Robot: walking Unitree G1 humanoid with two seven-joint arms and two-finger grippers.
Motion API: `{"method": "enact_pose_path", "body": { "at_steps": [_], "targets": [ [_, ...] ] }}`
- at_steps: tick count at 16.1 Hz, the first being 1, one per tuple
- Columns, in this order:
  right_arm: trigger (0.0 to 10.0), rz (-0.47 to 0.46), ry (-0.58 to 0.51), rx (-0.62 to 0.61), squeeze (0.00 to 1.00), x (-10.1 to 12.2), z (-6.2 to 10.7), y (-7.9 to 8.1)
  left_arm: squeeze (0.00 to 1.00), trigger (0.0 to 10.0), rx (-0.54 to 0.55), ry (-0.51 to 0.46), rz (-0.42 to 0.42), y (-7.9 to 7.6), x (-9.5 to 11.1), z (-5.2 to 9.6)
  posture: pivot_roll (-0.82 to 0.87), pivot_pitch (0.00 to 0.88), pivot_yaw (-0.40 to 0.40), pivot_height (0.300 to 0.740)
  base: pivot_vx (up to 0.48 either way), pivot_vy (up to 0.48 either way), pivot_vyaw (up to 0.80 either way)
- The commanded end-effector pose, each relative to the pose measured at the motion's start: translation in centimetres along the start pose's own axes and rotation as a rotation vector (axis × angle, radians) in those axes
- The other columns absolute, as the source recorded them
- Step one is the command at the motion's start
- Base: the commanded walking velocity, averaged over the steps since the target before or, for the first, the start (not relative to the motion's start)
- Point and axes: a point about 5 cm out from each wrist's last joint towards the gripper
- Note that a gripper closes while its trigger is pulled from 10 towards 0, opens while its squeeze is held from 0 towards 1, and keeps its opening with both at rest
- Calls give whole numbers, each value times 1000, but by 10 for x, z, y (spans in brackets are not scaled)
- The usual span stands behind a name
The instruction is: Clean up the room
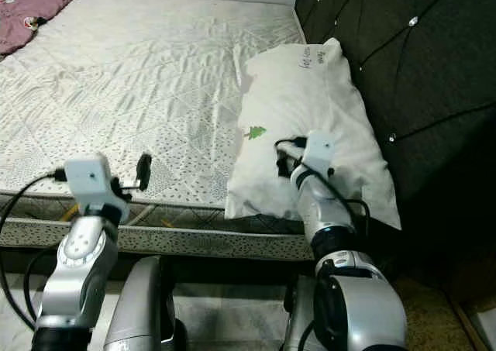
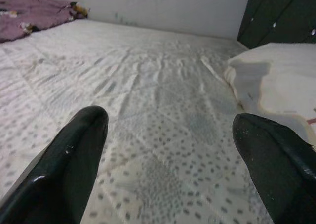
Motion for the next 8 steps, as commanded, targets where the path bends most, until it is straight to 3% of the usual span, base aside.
{"method": "enact_pose_path", "body": {
  "at_steps": [1,2,3,5,8],
  "targets": [
    [10000,-42,-56,3,0,10,-1,-3,0,10000,10,-4,-7,2,0,-2,18,0,-36,526,0,0,0],
    [10000,-9,-240,81,0,42,4,7,0,10000,20,-42,0,3,7,-6,2,0,-35,526,0,0,0],
    [10000,21,-316,115,0,52,9,11,0,10000,22,-54,4,3,8,-7,-7,0,-34,526,0,0,0],
    [10000,53,-372,142,0,57,15,14,0,10000,27,-59,7,3,7,-9,-13,0,-34,526,0,0,0],
    [10000,22,-397,116,0,40,31,8,0,10000,23,-77,24,7,5,-7,-19,0,-38,526,0,0,0]
  ]
}}
Point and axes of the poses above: a point about 5 cm out from each wrist's last joint towards the gripper, its own z axis pointing back from the gripper into the wrist, its own x axis along the axis of the wrist's last joint, y = z × x, and after that the axes turned 4 degrees about z, right-handed
